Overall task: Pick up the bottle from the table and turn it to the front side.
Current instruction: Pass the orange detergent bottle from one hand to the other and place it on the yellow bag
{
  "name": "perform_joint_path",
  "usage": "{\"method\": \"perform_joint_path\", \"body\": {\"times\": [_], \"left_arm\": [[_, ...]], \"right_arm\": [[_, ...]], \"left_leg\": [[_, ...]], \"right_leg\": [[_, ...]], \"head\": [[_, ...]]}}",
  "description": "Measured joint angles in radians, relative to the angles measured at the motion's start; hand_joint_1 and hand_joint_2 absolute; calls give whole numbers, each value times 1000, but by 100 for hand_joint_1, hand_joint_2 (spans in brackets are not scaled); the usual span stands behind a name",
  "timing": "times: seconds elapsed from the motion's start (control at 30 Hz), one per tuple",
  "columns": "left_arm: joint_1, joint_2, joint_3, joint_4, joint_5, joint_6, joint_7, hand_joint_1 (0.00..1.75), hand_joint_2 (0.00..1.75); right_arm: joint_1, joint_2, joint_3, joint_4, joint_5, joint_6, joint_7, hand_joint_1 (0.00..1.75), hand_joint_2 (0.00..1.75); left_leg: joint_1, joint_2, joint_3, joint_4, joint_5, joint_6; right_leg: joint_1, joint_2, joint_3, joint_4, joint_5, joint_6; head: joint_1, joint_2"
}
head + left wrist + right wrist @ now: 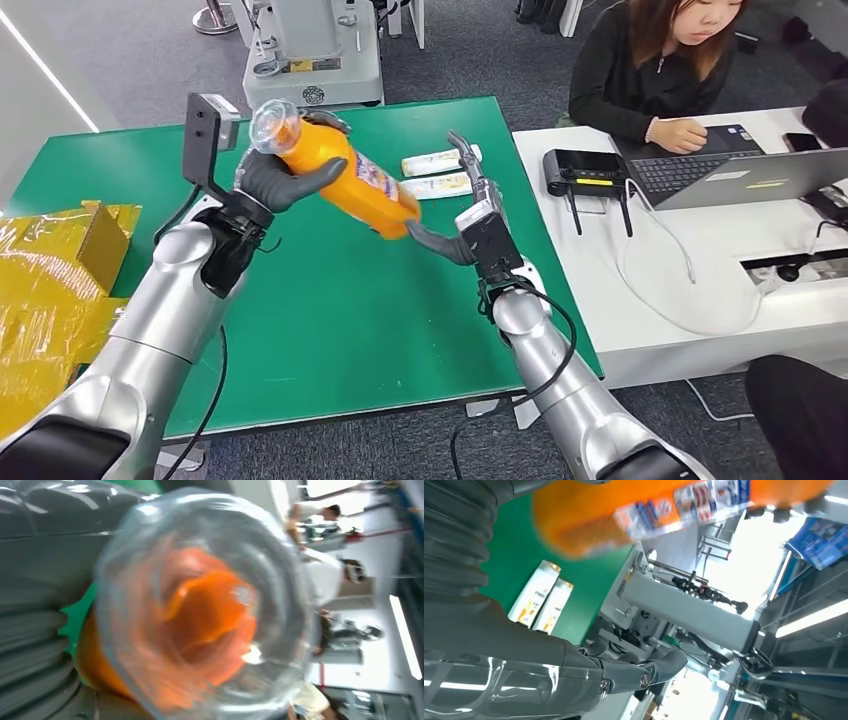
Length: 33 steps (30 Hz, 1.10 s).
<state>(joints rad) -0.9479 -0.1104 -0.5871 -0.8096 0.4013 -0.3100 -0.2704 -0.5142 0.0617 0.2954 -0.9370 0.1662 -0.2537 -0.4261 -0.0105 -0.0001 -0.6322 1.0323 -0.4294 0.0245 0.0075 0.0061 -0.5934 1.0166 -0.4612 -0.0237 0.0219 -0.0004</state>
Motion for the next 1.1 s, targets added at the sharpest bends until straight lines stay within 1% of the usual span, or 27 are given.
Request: {"method": "perform_joint_path", "body": {"times": [0.17,0.27,0.33,0.53,0.63,0.67,0.77,0.87,1.0,1.1], "left_arm": [[-40,66,73,56,60,-30,6,175,175],[-40,84,95,77,69,-41,-2,175,175],[-39,92,100,86,50,-29,-19,175,175],[-43,136,100,87,-105,76,-85,175,175],[-63,175,86,85,-303,187,-126,175,175],[-75,191,79,86,-358,210,-135,175,175],[-115,237,70,87,-455,241,-152,175,175],[-140,276,66,88,-552,301,-167,175,175],[-145,321,56,88,-691,407,-182,175,175],[-145,346,51,88,-749,444,-190,175,175]], "right_arm": [[45,-29,0,-67,-28,-6,-35,0,175],[54,-41,0,-72,-49,-9,-54,0,175],[59,-47,1,-72,-61,-10,-64,0,175],[80,-62,4,-75,-80,-16,-78,0,175],[88,-66,6,-77,-90,-23,-82,0,175],[92,-68,7,-78,-92,-25,-85,0,175],[107,-72,7,-84,-102,-32,-94,0,175],[122,-76,7,-94,-103,-39,-98,0,175],[147,-78,7,-114,-97,-42,-99,0,175],[163,-79,7,-126,-87,-42,-99,0,175]], "left_leg": [[0,-1,0,0,0,0],[0,-1,0,0,0,0],[0,-1,-1,0,0,0],[-1,0,-1,0,0,0],[0,0,-1,0,1,0],[0,0,-1,0,1,-1],[0,1,-1,0,1,-1],[0,1,-1,0,1,-1],[0,1,-1,-1,1,-1],[0,1,-1,-1,1,-1]], "right_leg": [[0,-1,-1,0,0,0],[0,-1,-1,1,0,0],[0,-1,-1,1,0,0],[0,-1,-1,0,0,0],[0,-1,-1,1,0,0],[0,0,-1,1,0,0],[0,0,-2,1,0,-1],[0,0,-2,1,0,-1],[0,0,-2,1,0,-1],[0,0,-2,1,0,-1]], "head": [[0,0],[0,0],[0,0],[0,0],[0,0],[0,0],[0,0],[0,0],[0,0],[0,0]]}}
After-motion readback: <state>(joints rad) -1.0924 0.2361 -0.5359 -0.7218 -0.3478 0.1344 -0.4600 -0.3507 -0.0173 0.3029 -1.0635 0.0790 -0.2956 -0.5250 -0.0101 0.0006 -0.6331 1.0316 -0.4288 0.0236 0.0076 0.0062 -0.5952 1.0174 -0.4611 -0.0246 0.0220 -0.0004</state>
